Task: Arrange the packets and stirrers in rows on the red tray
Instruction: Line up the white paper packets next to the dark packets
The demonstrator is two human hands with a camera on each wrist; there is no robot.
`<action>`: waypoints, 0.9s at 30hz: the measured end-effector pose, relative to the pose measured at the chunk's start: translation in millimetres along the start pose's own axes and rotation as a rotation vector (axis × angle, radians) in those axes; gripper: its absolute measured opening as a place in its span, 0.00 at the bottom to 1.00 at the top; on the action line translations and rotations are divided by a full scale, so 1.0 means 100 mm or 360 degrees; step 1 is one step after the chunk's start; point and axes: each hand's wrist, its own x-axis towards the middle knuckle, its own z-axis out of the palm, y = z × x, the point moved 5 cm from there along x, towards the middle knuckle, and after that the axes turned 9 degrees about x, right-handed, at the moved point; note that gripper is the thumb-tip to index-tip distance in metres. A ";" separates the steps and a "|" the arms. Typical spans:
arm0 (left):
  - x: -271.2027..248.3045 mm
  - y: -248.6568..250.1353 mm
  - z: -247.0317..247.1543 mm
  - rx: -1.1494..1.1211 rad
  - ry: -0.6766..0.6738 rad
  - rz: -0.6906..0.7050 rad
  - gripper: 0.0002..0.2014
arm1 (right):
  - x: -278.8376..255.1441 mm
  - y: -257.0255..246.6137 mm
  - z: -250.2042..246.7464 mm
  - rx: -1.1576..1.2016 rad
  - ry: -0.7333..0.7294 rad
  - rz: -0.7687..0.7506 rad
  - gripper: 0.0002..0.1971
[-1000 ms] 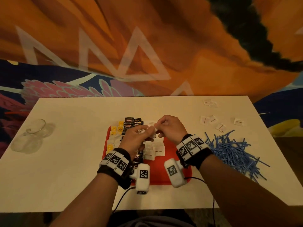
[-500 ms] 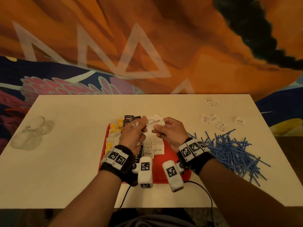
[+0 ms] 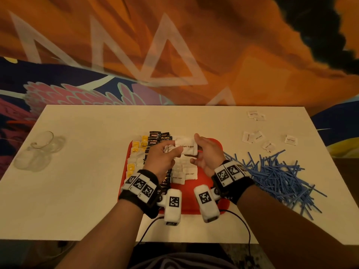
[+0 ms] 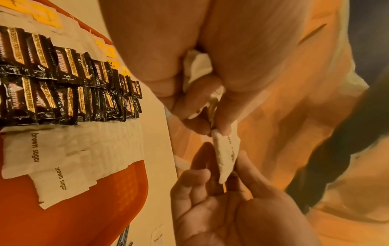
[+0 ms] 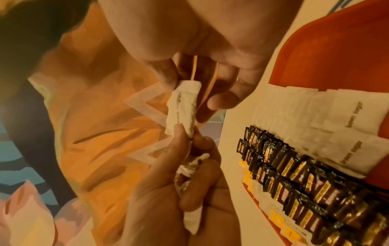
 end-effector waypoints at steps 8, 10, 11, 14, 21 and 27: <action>0.01 -0.23 -0.04 0.0241 0.0111 -0.0148 0.15 | 0.02 0.23 -0.19 -0.0664 -0.0066 -0.0152 0.19; 0.03 -0.31 -0.08 0.0378 0.0234 -0.0149 0.17 | 0.04 0.31 -0.26 -0.0780 -0.0064 -0.0159 0.20; 0.04 -0.35 -0.10 0.0454 0.0293 -0.0143 0.19 | 0.06 0.34 -0.31 -0.0824 -0.0054 -0.0156 0.20; 0.02 -0.47 -0.18 0.0537 0.0388 -0.0217 0.22 | 0.19 0.51 -0.57 -0.1016 0.0053 -0.0101 0.17; -0.07 -0.76 -0.41 0.0488 0.0376 -0.0436 0.19 | 0.48 0.97 -1.03 -0.1372 0.0303 0.0207 0.18; -0.13 -0.85 -0.52 0.0518 0.0343 -0.0457 0.18 | 0.57 1.05 -0.92 -0.1555 0.0328 0.0196 0.20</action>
